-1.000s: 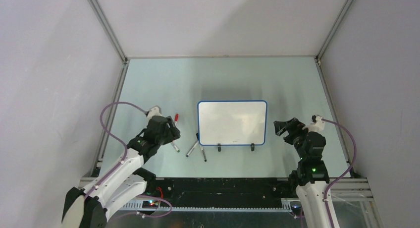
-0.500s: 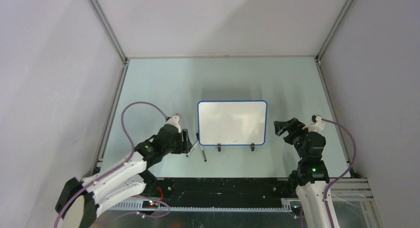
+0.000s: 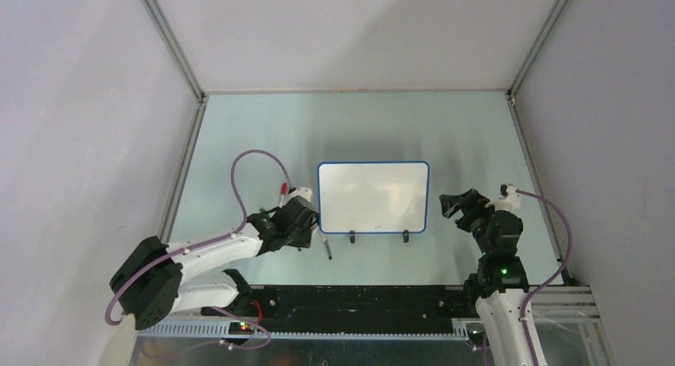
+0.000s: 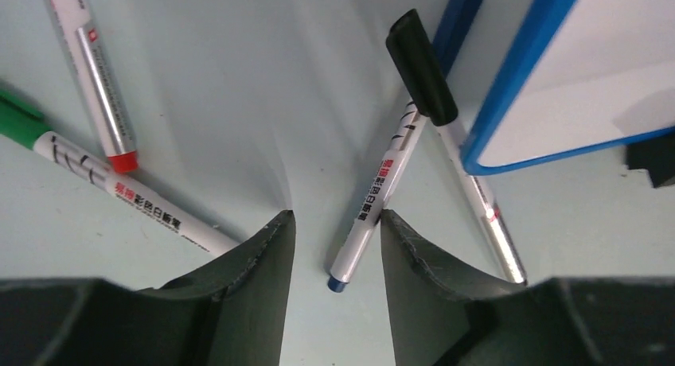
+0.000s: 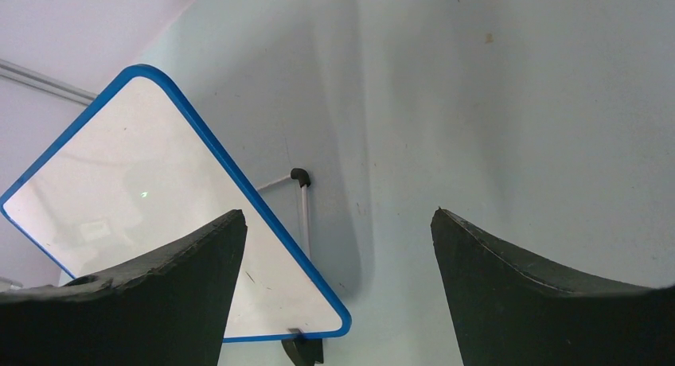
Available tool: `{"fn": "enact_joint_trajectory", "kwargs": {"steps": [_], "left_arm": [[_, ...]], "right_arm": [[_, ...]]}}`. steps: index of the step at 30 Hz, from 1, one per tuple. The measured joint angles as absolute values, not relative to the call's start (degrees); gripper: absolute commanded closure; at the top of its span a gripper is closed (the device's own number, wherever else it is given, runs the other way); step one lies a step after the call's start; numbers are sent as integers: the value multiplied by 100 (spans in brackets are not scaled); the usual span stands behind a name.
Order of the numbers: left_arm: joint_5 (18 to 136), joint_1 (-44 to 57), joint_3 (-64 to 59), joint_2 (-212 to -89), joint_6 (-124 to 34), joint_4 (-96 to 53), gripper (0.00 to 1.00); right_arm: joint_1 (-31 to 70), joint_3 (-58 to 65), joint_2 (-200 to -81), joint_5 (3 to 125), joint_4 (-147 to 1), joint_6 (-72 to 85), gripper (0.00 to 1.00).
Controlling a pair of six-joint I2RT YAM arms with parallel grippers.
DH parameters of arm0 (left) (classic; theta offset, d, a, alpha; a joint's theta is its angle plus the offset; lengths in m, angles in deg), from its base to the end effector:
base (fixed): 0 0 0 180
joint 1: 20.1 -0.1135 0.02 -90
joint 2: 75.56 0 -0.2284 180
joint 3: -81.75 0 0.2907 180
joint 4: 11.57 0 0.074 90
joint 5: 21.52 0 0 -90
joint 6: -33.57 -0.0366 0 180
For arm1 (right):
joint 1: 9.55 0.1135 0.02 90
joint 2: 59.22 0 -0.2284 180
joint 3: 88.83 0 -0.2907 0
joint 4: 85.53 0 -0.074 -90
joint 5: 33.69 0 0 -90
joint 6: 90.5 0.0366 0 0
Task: Write a sentence on the whiteboard
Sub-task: Pick up the whiteboard marker from the center of the board.
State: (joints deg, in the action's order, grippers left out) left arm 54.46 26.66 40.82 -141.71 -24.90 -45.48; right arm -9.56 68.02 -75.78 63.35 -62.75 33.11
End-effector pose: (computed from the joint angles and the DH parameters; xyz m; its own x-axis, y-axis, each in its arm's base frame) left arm 0.1755 -0.1737 0.1045 -0.8263 0.1380 -0.5461 0.2224 0.9707 -0.0911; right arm 0.1958 0.0045 0.1812 -0.2973 0.5494 -0.7809 0.0565 0.8265 0.5600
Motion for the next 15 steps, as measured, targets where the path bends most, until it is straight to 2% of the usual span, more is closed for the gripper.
{"fn": "enact_joint_trajectory", "kwargs": {"steps": [7, 9, 10, 12, 15], "left_arm": [[5223, 2677, 3964, -14532, -2442, -4679, 49], [5212, 2677, 3879, -14663, -2442, -4681, 58], [5212, 2677, 3844, -14720, -2437, -4681, 71], [5203, 2677, 3776, -14812, -2398, -4677, 84], [5160, 2677, 3757, -14842, -2263, -4679, 92]], "right_arm": [[-956, 6802, -7622, 6364, -6283, 3311, 10], [-956, 6800, -7639, 6375, -6283, 3311, 10], [-956, 6802, -7644, 6377, -6283, 3311, 10], [-956, 6802, -7652, 6381, -6283, 3311, 10], [-956, 6800, -7657, 6390, -6285, 3311, 10]]}}
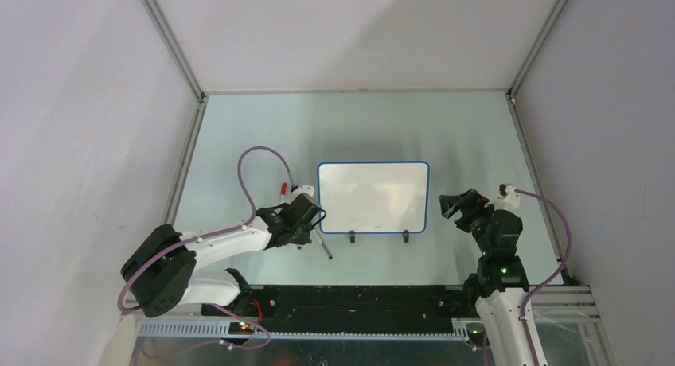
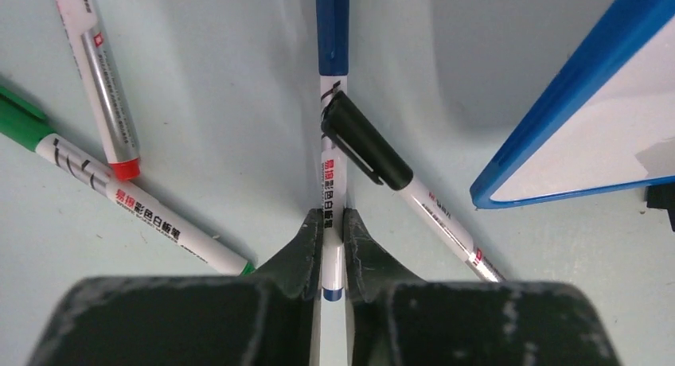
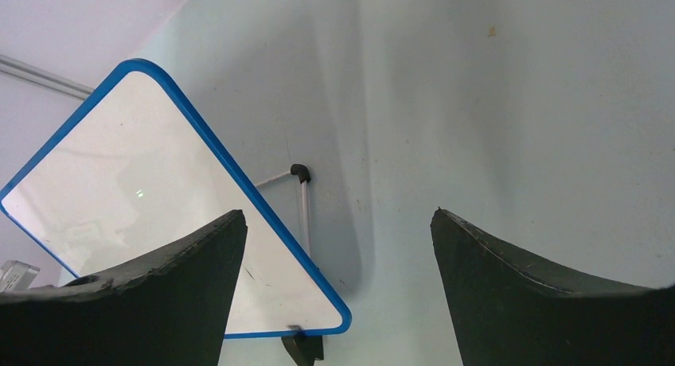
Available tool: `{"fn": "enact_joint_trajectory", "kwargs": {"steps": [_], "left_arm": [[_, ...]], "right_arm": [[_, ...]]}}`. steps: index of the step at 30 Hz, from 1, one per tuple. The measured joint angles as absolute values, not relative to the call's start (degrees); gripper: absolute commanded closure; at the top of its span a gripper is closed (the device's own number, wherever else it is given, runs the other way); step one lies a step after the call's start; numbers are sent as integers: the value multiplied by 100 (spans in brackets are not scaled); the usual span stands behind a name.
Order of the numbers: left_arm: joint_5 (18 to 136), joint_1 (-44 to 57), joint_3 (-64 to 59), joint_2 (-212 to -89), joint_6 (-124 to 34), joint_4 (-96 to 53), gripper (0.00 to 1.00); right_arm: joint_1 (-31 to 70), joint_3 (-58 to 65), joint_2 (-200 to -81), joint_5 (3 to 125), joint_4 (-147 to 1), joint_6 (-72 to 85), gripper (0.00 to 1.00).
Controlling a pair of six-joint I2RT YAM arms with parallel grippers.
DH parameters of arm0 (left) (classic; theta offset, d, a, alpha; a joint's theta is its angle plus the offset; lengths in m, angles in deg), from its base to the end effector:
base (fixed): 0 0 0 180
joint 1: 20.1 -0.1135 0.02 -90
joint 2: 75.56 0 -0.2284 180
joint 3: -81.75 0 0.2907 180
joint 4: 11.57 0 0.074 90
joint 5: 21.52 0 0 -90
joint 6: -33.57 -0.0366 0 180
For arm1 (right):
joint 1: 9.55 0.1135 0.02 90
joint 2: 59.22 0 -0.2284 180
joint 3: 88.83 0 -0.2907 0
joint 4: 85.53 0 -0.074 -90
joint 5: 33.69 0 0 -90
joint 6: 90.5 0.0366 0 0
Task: Write a sentence on the whiteboard
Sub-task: Pick up the whiteboard marker from the center of the board.
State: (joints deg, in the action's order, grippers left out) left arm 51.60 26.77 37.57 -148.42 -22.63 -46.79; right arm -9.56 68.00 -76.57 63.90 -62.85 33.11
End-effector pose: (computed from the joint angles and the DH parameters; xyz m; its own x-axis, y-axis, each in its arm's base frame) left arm 0.1826 -0.1793 0.0943 -0.8501 0.1288 -0.5106 0.1662 0.9857 -0.0280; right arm 0.1967 0.0048 0.1791 -0.3114 0.5487 -0.7758 0.0554 0.8255 0.5616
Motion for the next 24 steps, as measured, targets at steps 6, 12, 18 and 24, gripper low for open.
{"fn": "enact_joint_trajectory", "kwargs": {"steps": [6, 12, 18, 24], "left_arm": [[5013, 2583, 3761, -14724, -2013, -4841, 100], [4806, 2316, 3785, -14020, -1786, -5136, 100], [4668, 2043, 3790, -12761, -1747, -5424, 100], [5289, 2025, 3840, -11441, -1996, -5265, 100]], "right_arm": [[-956, 6802, -7663, 6394, -6292, 3311, 10], [-956, 6802, -7709, 6434, -6325, 3309, 11], [-956, 6800, -7705, 6447, -6323, 3298, 12], [-956, 6797, -7333, 6690, -6226, 3228, 14]]}}
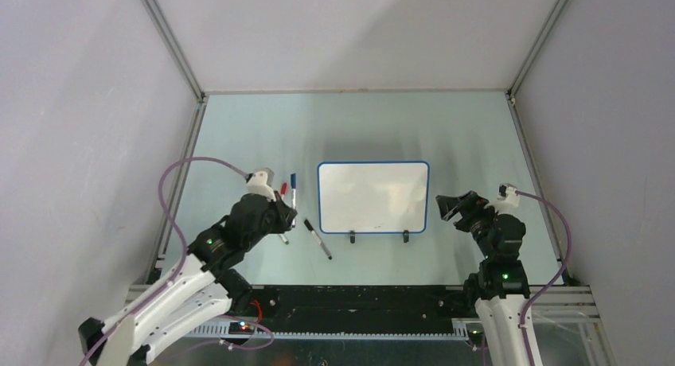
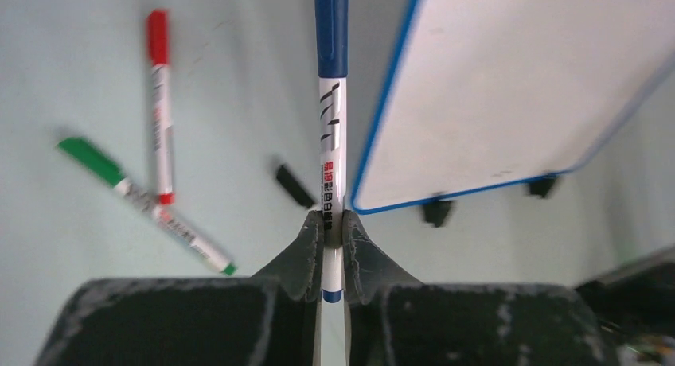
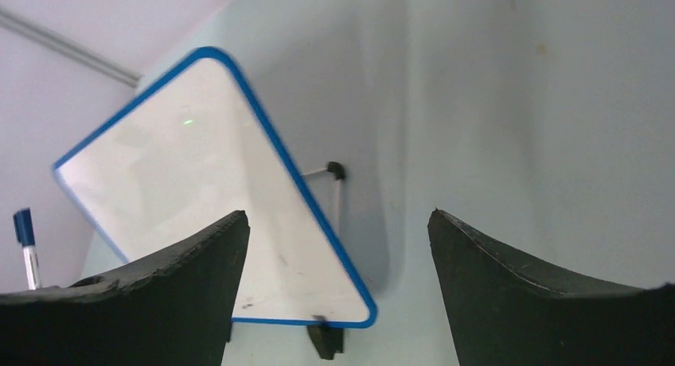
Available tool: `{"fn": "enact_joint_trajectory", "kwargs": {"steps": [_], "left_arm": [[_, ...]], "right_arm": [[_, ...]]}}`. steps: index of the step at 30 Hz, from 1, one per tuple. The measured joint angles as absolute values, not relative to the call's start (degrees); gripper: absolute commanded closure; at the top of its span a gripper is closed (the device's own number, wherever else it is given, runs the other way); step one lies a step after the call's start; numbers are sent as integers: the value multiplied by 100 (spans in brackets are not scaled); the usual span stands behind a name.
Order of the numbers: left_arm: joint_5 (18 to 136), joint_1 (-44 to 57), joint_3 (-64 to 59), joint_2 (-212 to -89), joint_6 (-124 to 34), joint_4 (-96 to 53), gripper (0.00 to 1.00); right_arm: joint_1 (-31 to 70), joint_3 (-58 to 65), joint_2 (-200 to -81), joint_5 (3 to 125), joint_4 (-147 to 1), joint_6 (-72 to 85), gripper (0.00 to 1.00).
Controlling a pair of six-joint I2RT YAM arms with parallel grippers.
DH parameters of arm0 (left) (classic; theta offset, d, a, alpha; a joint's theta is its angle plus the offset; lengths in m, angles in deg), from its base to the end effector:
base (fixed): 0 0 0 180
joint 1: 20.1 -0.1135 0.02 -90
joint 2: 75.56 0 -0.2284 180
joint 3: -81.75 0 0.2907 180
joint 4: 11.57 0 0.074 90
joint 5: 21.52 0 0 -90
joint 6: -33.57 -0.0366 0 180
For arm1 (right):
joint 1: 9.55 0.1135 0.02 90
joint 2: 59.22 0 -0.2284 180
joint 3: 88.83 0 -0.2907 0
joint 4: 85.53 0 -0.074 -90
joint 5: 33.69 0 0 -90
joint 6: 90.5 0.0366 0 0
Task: Write a sentence on the whiteboard
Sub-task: Pick up the whiteboard marker from the center of the board, then pass from the left arm to the right
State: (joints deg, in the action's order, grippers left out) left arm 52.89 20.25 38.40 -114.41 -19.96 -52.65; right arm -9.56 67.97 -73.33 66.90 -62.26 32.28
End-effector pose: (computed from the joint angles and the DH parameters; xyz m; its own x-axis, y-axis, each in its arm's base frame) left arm 0.1738 -0.1347 0.2145 -0.6382 -0.2091 -0.7410 0.0993 0.9320 -0.3485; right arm 0.1922 0.0067 0.1882 -0.3023 0.5322 -0.7908 -0.0170 0.8264 0.5628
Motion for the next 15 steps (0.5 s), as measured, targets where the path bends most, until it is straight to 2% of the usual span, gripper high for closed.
{"fn": "enact_joint_trajectory", "kwargs": {"steps": [3, 8, 15], "left_arm": [[5748, 2025, 3840, -10812, -2064, -5042, 100], [6198, 2025, 3717, -10580, -2147, -4858, 100], [6858, 2025, 3626, -10860, -2199, -4152, 100]], "right_arm": [[-935, 6734, -7040, 7194, -6279, 3282, 18], [-635, 6566, -7064, 7898, -6583, 3510, 17], [-163, 6190, -8286, 8512, -7332, 3717, 17]]}}
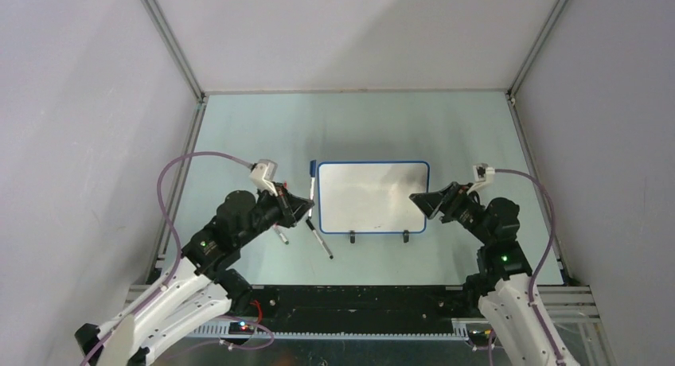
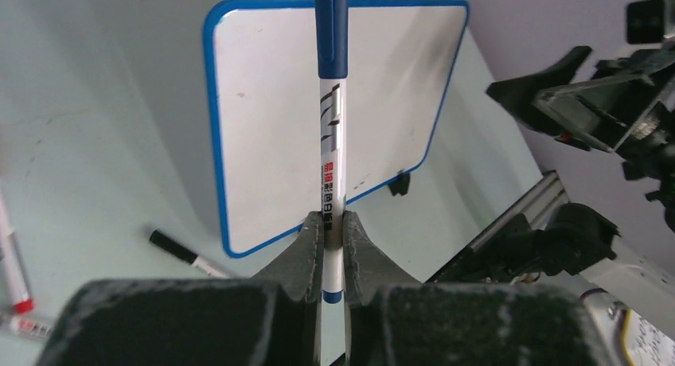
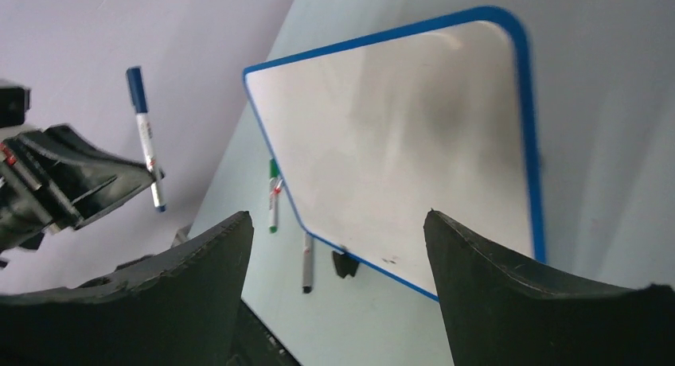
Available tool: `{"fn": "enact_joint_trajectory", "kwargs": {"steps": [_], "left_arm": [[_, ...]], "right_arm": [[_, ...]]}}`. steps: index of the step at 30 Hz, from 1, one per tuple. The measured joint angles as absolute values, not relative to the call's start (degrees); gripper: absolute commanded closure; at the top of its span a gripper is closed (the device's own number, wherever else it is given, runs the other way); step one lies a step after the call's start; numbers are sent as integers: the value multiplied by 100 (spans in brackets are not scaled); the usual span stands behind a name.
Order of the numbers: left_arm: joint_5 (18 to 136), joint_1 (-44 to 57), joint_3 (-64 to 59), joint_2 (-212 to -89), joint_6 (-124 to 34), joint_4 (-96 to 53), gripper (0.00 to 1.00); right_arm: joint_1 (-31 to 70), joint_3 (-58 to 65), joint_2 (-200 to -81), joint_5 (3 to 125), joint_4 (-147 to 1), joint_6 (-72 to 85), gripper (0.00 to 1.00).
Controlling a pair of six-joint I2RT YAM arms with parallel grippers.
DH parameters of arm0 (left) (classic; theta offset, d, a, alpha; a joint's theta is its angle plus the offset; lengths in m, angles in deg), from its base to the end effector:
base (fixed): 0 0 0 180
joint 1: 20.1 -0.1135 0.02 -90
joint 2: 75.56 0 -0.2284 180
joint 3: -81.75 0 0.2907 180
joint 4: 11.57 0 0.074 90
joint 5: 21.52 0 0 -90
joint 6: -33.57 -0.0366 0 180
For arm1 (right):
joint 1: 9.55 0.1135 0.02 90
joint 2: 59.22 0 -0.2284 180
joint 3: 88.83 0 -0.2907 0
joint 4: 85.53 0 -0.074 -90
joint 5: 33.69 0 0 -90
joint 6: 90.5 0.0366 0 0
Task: Write a sentence on the whiteboard
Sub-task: Pass from the left arm to the right
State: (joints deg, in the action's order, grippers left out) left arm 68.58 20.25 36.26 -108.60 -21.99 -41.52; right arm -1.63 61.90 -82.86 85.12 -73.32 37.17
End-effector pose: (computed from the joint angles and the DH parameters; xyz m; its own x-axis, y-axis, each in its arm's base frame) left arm 0.1660 -0.1411 0.2674 -0.5559 -0.2698 -0.7863 0.4054 0.7377 -0.5398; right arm 0.2010 0.0458 0.2215 -0.4534 0.4776 -0.7526 -0.4015 0.6444 0.6508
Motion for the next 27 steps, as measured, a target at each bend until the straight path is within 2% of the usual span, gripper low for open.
{"fn": "enact_joint_trajectory", "kwargs": {"steps": [7, 19, 27], "left_arm": [[7385, 2025, 3597, -11325, -2180, -3317, 100], [8233, 2124, 3713, -11697, -1734, -1949, 100], [8235, 2353, 3980, -11675, -1561, -1031, 100]], "right_arm": [[720, 5827, -9464, 8657, -8292, 3859, 18], [2416, 5532, -10286, 8115, -8969, 3859, 19], [3354, 5309, -10734, 7754, -9035, 3824, 30]]}}
